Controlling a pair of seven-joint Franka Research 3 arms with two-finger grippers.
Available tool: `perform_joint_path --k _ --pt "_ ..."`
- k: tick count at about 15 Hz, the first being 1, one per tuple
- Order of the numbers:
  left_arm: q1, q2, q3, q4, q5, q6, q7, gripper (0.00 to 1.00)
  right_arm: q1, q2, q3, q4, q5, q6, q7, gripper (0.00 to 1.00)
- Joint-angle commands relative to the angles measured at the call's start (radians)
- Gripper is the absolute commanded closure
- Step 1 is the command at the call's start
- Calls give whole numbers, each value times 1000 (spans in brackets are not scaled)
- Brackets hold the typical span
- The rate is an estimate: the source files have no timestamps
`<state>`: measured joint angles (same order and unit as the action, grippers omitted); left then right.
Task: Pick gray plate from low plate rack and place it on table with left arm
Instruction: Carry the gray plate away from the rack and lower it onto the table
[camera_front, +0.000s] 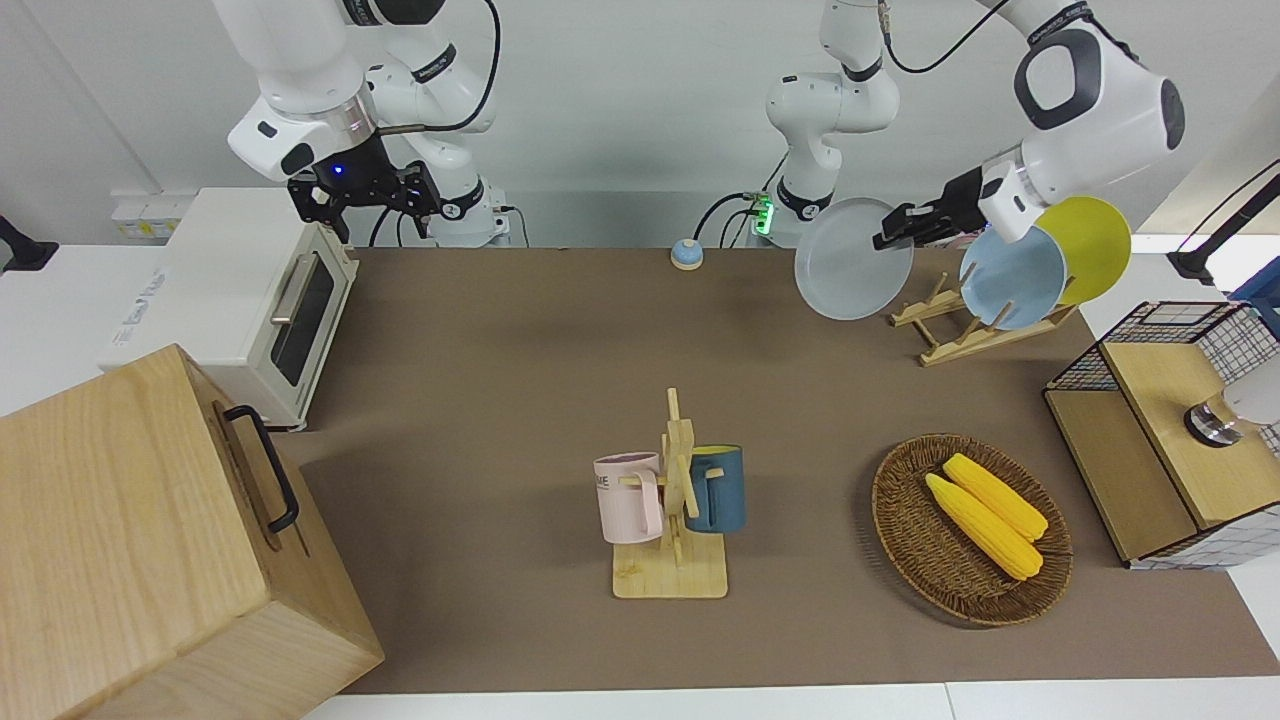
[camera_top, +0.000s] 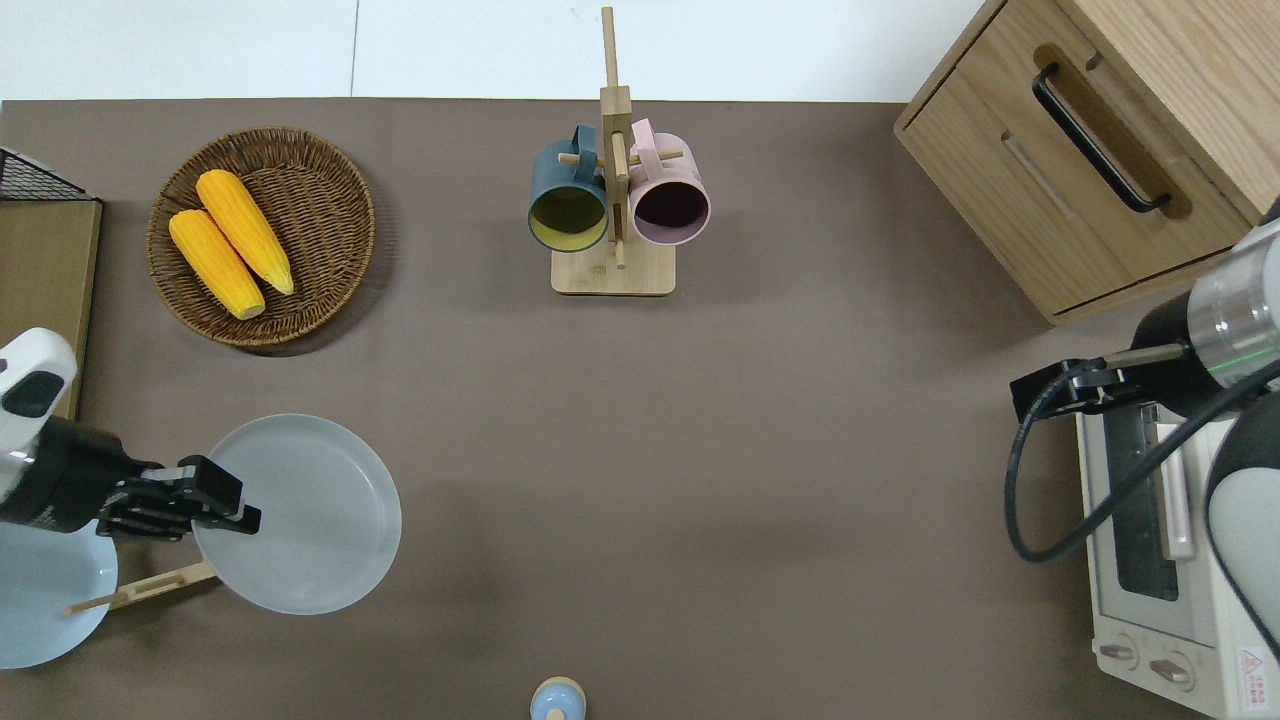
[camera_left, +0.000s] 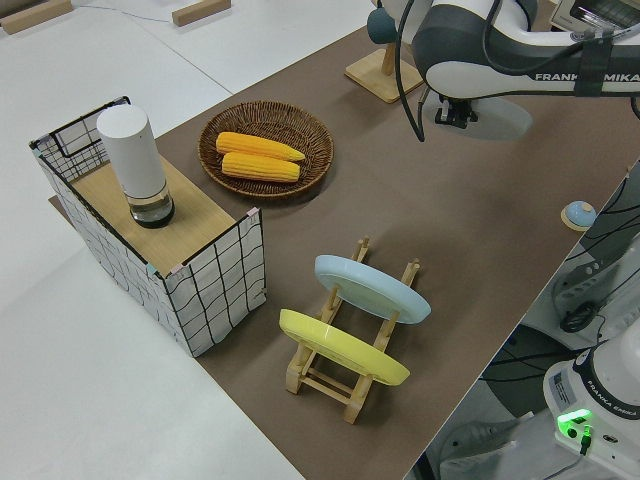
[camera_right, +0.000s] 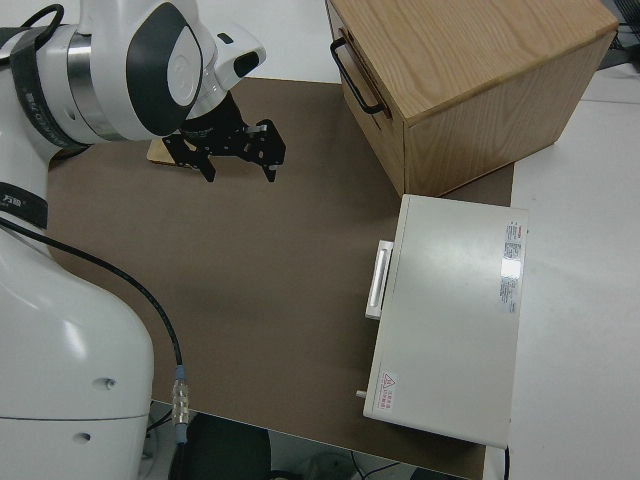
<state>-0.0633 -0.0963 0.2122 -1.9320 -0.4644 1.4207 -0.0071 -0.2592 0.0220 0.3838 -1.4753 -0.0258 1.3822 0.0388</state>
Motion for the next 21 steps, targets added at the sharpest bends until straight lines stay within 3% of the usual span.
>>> perform_joint_path --k 1,10,18,19,20,21 --pt "-32 -3 -14 -86 -14 104 1 980 -23 -2 21 6 -5 -12 12 17" --pt "-35 4 -119 -292 -16 400 7 982 -23 -2 21 7 -5 -11 12 17" --pt "-49 20 -129 -344 -14 454 7 942 -23 -2 21 6 -5 -11 12 17" --pt "-49 20 -129 -344 -8 454 7 766 -23 -2 21 7 -5 -12 12 17" --pt "-49 20 -129 -343 1 454 12 298 -23 -2 21 6 -5 -11 12 17" --pt "-49 20 -129 -343 10 460 15 59 -23 -2 21 7 -5 -11 12 17"
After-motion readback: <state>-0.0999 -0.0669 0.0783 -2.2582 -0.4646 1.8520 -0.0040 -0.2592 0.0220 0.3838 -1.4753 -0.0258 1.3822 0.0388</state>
